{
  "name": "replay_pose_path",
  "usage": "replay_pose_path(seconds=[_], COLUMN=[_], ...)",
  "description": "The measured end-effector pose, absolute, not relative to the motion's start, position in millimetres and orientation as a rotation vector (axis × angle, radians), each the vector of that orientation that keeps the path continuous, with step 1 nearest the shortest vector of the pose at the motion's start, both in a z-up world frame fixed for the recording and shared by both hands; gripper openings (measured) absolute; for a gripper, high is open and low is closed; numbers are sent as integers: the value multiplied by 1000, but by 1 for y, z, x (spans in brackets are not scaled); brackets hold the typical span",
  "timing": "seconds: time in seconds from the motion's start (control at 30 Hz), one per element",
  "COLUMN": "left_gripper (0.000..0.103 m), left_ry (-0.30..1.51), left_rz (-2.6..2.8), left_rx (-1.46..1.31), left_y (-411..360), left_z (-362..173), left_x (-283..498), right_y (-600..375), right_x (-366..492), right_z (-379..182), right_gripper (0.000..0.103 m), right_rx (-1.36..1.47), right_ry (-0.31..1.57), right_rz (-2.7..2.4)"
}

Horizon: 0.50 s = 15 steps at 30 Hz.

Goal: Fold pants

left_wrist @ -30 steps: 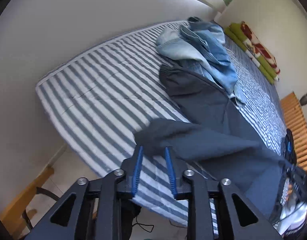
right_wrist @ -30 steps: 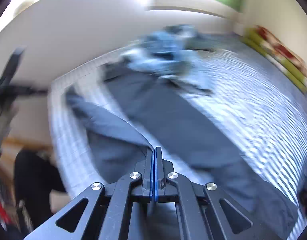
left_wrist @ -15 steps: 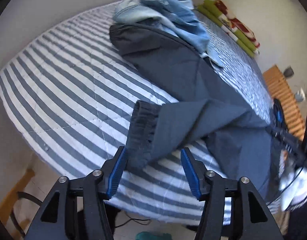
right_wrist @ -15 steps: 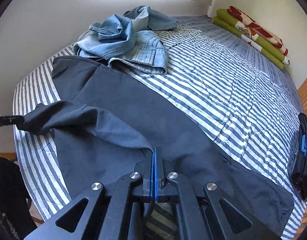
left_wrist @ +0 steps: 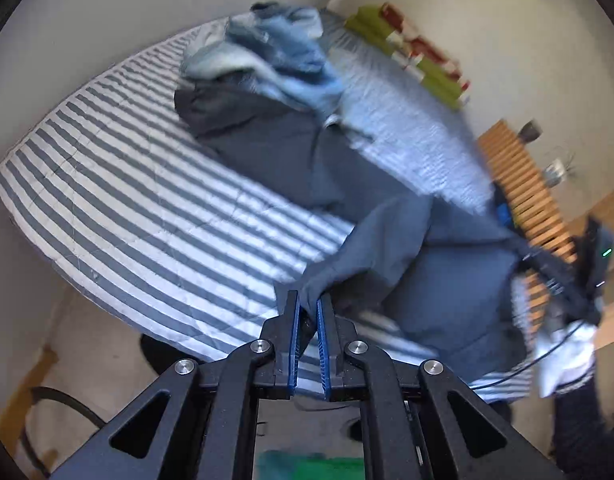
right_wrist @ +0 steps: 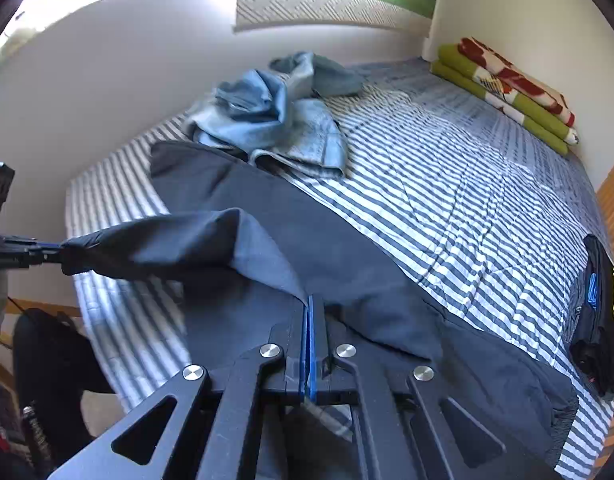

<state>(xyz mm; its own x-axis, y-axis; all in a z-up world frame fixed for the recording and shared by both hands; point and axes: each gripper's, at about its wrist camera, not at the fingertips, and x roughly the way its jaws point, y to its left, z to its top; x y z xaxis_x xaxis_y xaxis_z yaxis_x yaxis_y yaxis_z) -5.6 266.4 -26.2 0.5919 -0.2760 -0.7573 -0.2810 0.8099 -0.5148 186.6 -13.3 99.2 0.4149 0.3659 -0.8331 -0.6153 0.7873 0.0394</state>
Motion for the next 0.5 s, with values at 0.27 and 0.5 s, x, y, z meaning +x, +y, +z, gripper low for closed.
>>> replay_pose_path(seconds=[0.27, 0.5], left_gripper=[36, 70], left_ry=[1013, 1112], left_rz=[318, 1], left_rx=[-642, -308], left_y=[333, 223], left_z=[-45, -60], left_x=[63, 63], right_y=[20, 25], right_x=[243, 256], right_z=[58, 15], right_gripper=[1, 9], right_rx=[-359, -360], right_ry=[1019, 1120], right_rz=[494, 492])
